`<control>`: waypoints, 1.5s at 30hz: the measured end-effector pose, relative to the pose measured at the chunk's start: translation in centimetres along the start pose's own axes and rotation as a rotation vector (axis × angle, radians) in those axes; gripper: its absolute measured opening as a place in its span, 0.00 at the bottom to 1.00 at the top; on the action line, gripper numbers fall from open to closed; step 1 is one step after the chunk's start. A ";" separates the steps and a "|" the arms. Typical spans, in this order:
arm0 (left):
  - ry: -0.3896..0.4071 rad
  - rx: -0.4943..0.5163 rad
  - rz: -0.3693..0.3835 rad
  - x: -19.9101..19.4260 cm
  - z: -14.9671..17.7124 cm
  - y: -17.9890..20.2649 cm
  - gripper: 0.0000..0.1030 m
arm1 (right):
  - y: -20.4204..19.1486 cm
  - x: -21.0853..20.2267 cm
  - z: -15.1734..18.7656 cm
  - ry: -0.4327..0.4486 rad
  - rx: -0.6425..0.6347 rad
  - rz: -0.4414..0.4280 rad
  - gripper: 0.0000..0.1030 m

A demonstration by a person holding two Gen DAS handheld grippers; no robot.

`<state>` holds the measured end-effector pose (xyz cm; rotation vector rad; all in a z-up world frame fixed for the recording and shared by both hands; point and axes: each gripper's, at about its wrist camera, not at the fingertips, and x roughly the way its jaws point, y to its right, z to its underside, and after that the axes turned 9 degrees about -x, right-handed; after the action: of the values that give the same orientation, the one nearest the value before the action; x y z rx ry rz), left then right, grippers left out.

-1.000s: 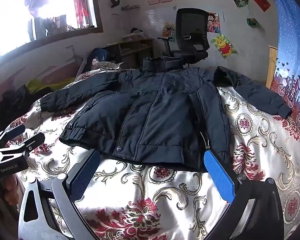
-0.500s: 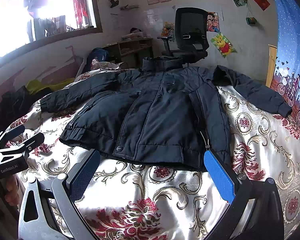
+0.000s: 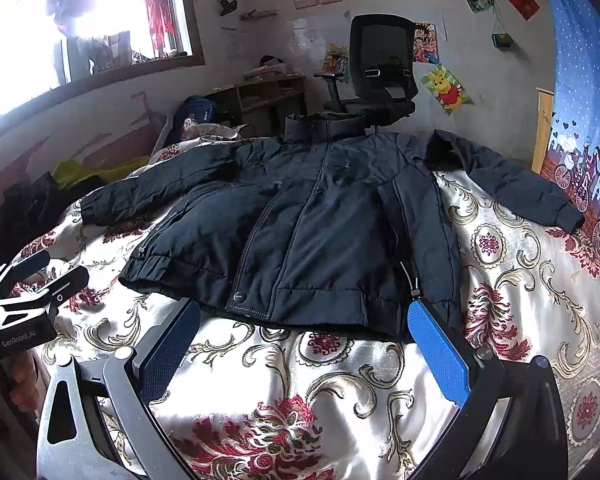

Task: Fold large clothes

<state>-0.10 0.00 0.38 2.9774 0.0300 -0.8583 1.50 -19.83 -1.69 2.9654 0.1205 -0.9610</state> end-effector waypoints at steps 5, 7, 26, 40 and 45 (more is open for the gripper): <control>0.001 0.000 0.000 0.0 0.1 0.1 1.00 | 0.0 0.0 0.0 0.000 0.001 0.000 0.99; 0.001 0.000 0.000 0.0 0.0 0.0 1.00 | 0.0 0.0 0.0 0.000 0.001 0.000 0.99; 0.000 0.003 -0.002 0.0 0.0 0.2 1.00 | 0.0 0.1 0.1 -0.002 0.003 -0.002 0.99; 0.001 0.005 0.001 -0.1 0.1 0.3 1.00 | 0.0 0.1 0.1 -0.002 0.001 -0.002 0.99; 0.002 0.005 0.000 -0.1 0.1 0.4 1.00 | 0.1 0.1 0.0 -0.002 0.002 -0.002 0.99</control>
<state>-0.21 -0.36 0.38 2.9826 0.0279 -0.8569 1.56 -19.89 -1.70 2.9668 0.1226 -0.9657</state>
